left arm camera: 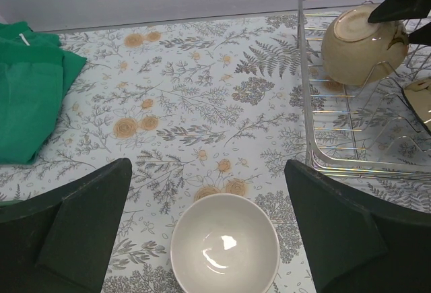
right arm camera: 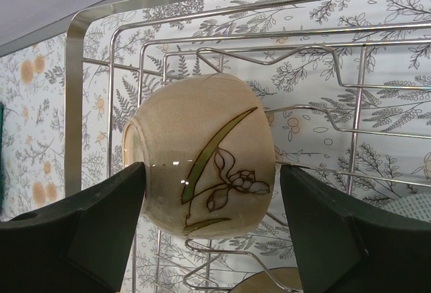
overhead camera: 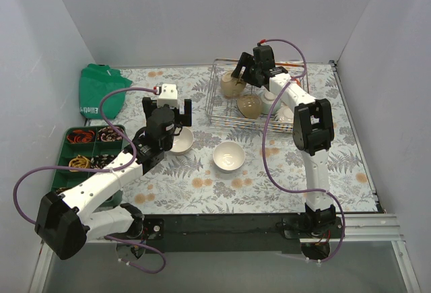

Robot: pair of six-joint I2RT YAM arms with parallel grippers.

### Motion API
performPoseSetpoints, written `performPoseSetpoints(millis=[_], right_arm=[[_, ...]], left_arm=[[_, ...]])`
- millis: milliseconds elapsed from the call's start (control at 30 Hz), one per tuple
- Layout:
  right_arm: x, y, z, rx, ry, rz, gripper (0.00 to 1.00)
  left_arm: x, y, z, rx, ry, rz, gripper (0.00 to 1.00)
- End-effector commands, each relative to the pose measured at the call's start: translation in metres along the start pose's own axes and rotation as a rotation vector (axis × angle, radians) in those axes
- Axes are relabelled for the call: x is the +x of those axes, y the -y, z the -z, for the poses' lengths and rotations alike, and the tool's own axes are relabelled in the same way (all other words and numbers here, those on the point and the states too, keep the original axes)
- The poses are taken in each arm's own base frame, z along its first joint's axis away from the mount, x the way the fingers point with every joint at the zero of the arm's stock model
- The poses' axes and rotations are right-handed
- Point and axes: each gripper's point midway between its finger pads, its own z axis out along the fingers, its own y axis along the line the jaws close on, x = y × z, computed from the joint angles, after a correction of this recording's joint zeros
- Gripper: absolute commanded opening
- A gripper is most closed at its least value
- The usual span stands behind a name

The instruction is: Unload the bowls from the dish rack

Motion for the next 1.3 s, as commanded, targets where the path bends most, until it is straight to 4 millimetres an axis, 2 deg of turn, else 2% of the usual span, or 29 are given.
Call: performPoseSetpoints(millis=[0, 133, 267, 500, 633, 733, 900, 1100, 1133, 1267], right_arm=[[-0.004, -0.043, 0.018, -0.154, -0.010, 0.057, 0.56], [-0.012, -0.056, 0.026, -0.195, 0.010, 0.059, 0.46], [-0.018, -0.058, 0.031, -0.197, 0.029, 0.073, 0.36], [-0.023, -0.056, 0.040, -0.183, 0.055, 0.137, 0.29], [-0.023, -0.063, 0.043, -0.216, 0.057, 0.168, 0.22], [-0.029, -0.067, 0.047, -0.223, 0.077, 0.169, 0.21], [-0.039, -0.067, 0.053, -0.207, 0.115, 0.197, 0.13], [-0.036, -0.069, 0.056, -0.244, 0.124, 0.245, 0.11], [-0.029, -0.066, 0.053, -0.249, 0.109, 0.249, 0.06], [-0.034, -0.077, 0.061, -0.298, 0.148, 0.271, 0.01]], left_arm=[[-0.012, -0.004, 0.005, 0.007, 0.030, 0.033, 0.98], [-0.012, -0.004, 0.005, 0.010, 0.028, 0.037, 0.98], [-0.013, -0.003, 0.005, 0.015, 0.029, 0.040, 0.98], [-0.013, -0.003, 0.004, 0.018, 0.027, 0.043, 0.98], [-0.010, -0.002, 0.004, 0.022, 0.021, 0.040, 0.98], [-0.010, -0.003, 0.003, 0.020, 0.020, 0.040, 0.98], [-0.010, -0.002, 0.003, 0.021, 0.018, 0.040, 0.98], [-0.008, -0.002, 0.002, 0.026, 0.013, 0.042, 0.98], [-0.008, -0.002, 0.002, 0.024, 0.013, 0.042, 0.98], [-0.007, -0.002, 0.001, 0.024, 0.011, 0.042, 0.98]])
